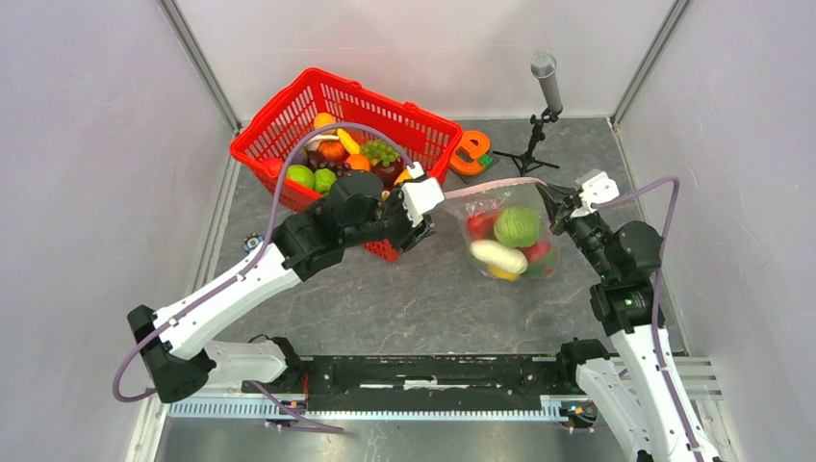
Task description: Place the food in the zip-top bag and seal the zipper
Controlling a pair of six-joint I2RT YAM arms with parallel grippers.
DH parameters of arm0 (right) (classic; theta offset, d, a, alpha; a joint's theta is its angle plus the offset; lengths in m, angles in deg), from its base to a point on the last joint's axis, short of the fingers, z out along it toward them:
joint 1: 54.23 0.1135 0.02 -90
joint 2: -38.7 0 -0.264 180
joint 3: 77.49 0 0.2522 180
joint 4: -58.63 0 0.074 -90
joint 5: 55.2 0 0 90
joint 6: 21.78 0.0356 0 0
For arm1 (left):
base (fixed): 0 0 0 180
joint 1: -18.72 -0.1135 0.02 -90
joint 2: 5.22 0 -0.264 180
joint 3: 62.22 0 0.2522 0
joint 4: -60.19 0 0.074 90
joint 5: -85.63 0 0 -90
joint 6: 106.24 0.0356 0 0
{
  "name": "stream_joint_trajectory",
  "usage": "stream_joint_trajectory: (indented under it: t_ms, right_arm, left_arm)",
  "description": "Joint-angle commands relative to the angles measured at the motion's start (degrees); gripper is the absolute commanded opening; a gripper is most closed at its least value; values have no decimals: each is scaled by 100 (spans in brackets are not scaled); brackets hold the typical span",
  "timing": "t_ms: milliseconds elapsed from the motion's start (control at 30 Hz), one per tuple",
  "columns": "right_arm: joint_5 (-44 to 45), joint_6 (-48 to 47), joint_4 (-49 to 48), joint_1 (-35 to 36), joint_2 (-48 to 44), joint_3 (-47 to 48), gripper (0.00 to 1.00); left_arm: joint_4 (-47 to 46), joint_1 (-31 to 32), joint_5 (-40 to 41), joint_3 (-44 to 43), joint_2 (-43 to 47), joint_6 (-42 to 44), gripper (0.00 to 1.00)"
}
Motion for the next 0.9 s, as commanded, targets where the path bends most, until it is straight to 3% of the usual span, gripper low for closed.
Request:
stream_joint_trajectory:
  t_ms: [0,133,267,367,467,667,767,867]
  right_arm:
    - [423,-37,-595,-21,-178,45,0]
    - [-137,-66,-510,-29,-103,144,0]
    - [-404,-66,-456,-22,-140,224,0]
    - [188,-170,-168,-21,-240,323,0]
    - [1344,-261,290,-24,-171,468,0]
    - [2950,-357,1168,-21,596,1184,0]
    - [3030,-461,1287,-22,1087,1839,0]
    - [2569,-403,1192,-21,1268,2382,0]
  left_arm:
    - [-277,-35,216,76,251,-248,59]
    - [-672,-44,170,160,301,-361,75]
    - [-756,-161,54,-3,149,-356,79]
    - [-765,-269,-65,-102,92,-454,84]
    - [-997,-357,-65,51,215,-688,92]
    - [-1462,-541,363,536,641,-1093,100]
    - [-1558,-703,613,689,816,-1300,100]
    - [-1709,-872,860,850,971,-1513,100]
